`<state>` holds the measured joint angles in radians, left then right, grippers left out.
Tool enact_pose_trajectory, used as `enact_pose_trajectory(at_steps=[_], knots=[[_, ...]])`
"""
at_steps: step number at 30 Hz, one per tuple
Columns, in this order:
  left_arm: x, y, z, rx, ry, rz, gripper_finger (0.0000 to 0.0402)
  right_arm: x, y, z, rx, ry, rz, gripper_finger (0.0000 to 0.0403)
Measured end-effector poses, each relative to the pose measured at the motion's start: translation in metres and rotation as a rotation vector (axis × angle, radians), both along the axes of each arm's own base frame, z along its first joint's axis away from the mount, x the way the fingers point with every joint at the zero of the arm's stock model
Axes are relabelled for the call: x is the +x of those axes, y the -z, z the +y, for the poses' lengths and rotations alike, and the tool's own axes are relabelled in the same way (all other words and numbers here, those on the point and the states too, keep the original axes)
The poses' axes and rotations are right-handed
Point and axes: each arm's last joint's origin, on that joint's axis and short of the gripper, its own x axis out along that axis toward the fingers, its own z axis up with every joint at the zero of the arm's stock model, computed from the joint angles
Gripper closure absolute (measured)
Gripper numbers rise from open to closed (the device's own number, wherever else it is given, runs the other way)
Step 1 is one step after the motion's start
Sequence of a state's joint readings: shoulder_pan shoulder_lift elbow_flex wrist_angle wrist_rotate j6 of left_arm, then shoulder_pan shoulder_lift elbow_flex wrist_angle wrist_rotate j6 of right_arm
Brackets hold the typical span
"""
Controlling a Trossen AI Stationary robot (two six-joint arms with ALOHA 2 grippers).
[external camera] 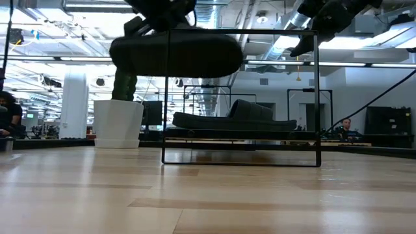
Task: Pick and place slides into the shelf
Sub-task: Put the black slide on the shelf
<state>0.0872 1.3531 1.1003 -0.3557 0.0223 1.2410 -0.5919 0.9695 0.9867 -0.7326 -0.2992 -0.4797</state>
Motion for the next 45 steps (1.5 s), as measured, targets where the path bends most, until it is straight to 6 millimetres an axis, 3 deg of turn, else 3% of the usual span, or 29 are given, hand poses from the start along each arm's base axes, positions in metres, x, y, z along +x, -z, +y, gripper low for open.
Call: enact_pose_trajectory(at_steps=[6,15,24,45], knots=[[0.025,-0.011,-0.014,-0.037,0.05,-0.026,0.0401,0.0,0.0,0.0,0.001,0.0,0.001,0.0177],[0.068,-0.001,-0.016,-0.001,0.057,0.027,0.0401,-0.001,0.001,0.001,0.015,0.004,0.015,0.0177],[0.098,0.001,-0.027,0.008,0.067,0.0,0.0401,-0.001,0.001,0.001,0.016,0.005,0.014,0.0177],[0.111,0.019,-0.048,-0.057,-0.059,0.003,0.0401,-0.001,0.002,0.001,0.019,0.006,0.018,0.0177]])
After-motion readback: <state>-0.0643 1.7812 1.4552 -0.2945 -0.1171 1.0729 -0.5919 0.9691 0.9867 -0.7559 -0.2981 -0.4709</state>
